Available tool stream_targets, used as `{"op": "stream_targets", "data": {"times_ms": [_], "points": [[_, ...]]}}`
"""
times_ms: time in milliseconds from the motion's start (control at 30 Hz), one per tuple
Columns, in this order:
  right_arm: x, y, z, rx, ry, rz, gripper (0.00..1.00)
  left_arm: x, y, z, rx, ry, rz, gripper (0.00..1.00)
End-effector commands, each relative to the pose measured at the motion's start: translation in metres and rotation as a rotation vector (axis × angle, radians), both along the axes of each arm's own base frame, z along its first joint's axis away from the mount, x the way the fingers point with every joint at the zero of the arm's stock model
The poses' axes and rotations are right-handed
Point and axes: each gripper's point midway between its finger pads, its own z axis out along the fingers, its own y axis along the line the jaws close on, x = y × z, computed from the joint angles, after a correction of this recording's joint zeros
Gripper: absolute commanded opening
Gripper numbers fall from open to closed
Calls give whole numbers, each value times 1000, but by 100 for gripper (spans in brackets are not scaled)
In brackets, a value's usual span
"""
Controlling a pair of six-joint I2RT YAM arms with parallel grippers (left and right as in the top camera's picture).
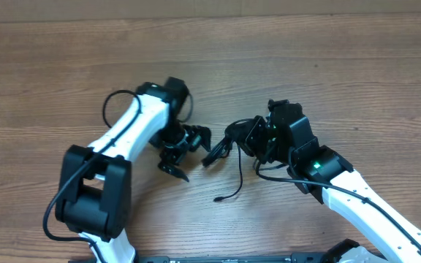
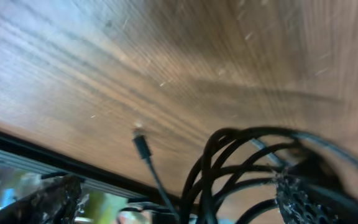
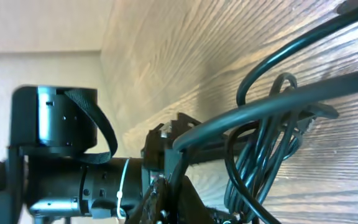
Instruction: Untangle cables
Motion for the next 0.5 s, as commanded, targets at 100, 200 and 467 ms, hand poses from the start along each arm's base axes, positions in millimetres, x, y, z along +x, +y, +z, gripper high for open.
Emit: {"op": "stream_targets", "data": {"times_ms": [100,200,467], "points": [[10,-1,13,51,-17,-63,4,-2,-4,0,-28,28,26,79],[11,0,15,56,-19,-64,4,-4,-10,-1,-28,25,7,90],[11,-1,14,65,-6,-73,4,-8,-27,-1,-22,32,23,100]]}}
